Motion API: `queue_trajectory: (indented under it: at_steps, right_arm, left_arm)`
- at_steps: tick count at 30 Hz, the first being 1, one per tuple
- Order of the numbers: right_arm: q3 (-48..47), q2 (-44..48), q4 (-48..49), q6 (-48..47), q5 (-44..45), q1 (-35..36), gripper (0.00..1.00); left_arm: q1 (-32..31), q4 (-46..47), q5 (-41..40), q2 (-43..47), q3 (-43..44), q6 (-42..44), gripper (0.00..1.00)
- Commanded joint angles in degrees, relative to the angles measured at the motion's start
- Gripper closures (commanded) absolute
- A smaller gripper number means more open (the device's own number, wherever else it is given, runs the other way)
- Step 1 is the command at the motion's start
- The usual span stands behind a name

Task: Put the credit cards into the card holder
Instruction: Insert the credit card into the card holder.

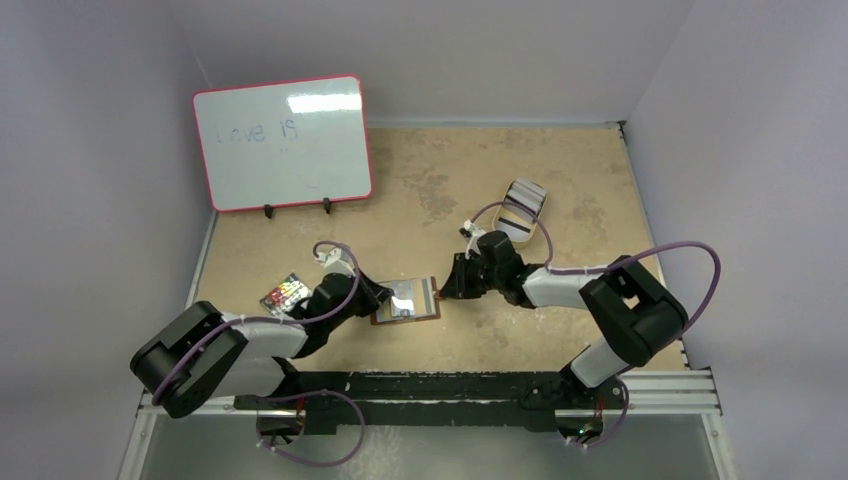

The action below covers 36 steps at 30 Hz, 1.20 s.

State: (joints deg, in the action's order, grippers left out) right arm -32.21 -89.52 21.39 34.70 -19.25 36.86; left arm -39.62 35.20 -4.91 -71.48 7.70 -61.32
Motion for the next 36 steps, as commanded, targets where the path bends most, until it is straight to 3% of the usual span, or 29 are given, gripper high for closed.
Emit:
queue_trajectory:
  at_steps: [1, 19, 27, 31, 36]
  right_arm:
    - [0.89, 0.12, 2.63, 2.57, -2.17, 0.64, 0.78]
    - [3.73, 2.58, 6.03, 7.12, -1.76, 0.66, 0.78]
    - [1.20, 8.60, -4.35, 3.75, 3.55, 0.67, 0.70]
    - [-0.23, 11.54, -7.40, 3.21, 4.48, 0.75, 0.64]
    - [-0.58, 11.49, -6.62, 3.51, 3.22, 0.67, 0.62]
  left_arm:
    - [0.07, 6.45, 0.11, -2.40, -0.40, -1.23, 1.00]
    - [-2.92, 9.43, -3.99, -3.20, -0.92, -2.66, 1.00]
    - [-2.92, -7.69, -7.30, 5.70, 2.62, -1.44, 0.72]
    - [-2.92, -12.83, -7.51, 8.09, 5.13, -0.27, 0.65]
    - [-2.88, -12.59, -5.60, 5.69, 6.32, -0.30, 0.61]
